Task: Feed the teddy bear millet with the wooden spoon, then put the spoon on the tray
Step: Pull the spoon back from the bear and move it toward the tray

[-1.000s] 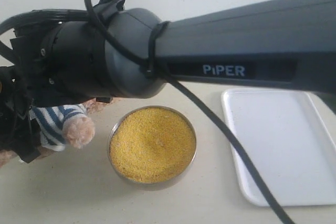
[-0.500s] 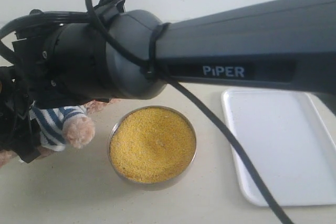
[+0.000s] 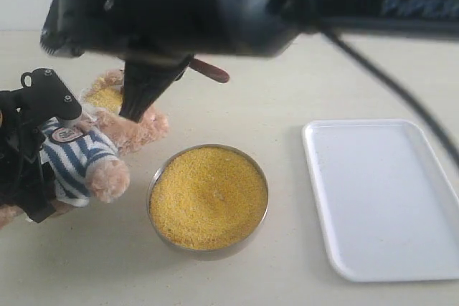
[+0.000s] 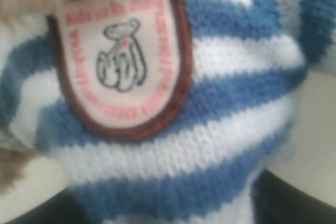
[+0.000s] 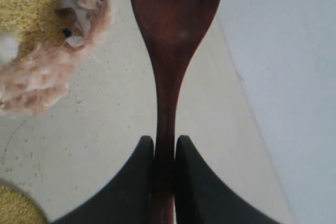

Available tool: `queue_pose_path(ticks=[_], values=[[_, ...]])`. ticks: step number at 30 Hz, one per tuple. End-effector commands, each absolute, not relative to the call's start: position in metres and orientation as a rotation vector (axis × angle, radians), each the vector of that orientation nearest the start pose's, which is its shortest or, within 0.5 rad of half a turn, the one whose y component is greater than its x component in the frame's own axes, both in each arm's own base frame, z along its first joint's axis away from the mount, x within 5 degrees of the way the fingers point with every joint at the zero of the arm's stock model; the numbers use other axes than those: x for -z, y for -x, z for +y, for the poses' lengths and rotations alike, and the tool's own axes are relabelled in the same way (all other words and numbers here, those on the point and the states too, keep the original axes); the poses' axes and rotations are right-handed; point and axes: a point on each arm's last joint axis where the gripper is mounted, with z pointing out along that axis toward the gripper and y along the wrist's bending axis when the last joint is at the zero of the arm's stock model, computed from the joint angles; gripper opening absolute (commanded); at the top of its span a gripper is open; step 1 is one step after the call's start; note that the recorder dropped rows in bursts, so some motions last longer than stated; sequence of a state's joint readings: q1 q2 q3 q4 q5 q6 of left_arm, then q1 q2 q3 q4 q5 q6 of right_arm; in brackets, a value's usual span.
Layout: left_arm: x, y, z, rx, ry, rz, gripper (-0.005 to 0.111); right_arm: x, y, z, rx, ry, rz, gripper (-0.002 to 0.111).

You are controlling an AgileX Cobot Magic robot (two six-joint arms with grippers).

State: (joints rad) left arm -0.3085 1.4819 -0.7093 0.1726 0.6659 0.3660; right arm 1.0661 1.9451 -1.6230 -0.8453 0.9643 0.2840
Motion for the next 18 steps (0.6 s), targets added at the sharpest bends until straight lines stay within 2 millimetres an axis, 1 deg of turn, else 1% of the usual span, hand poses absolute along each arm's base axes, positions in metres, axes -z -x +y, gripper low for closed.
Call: queue_pose_path(ticks=[1,7,11,14,16,18], values=[[-0.182,-0.236,-0.067,-0.179,-1.116,2.654,0.004,-0.297,-0.270,0.310,0.263,1.208,2.182,0.000],[-0.182,-0.236,-0.067,-0.178,-1.113,2.646,0.004,-0.311,-0.285,0.265,-0.011,1.136,2.433,0.000],[-0.182,-0.236,-0.067,-0.178,-1.113,2.646,0.004,-0.315,-0.292,0.238,-0.153,1.081,2.536,0.000],[-0.182,-0.236,-0.067,-0.178,-1.113,2.646,0.004,-0.312,-0.292,0.215,-0.246,0.991,2.578,0.000],[-0.182,-0.236,-0.067,-0.178,-1.111,2.647,0.004,-0.310,-0.291,0.195,-0.271,0.924,2.589,0.000],[-0.182,-0.236,-0.067,-0.178,-1.111,2.647,0.004,-0.301,-0.287,0.174,-0.273,0.853,2.625,0.000]])
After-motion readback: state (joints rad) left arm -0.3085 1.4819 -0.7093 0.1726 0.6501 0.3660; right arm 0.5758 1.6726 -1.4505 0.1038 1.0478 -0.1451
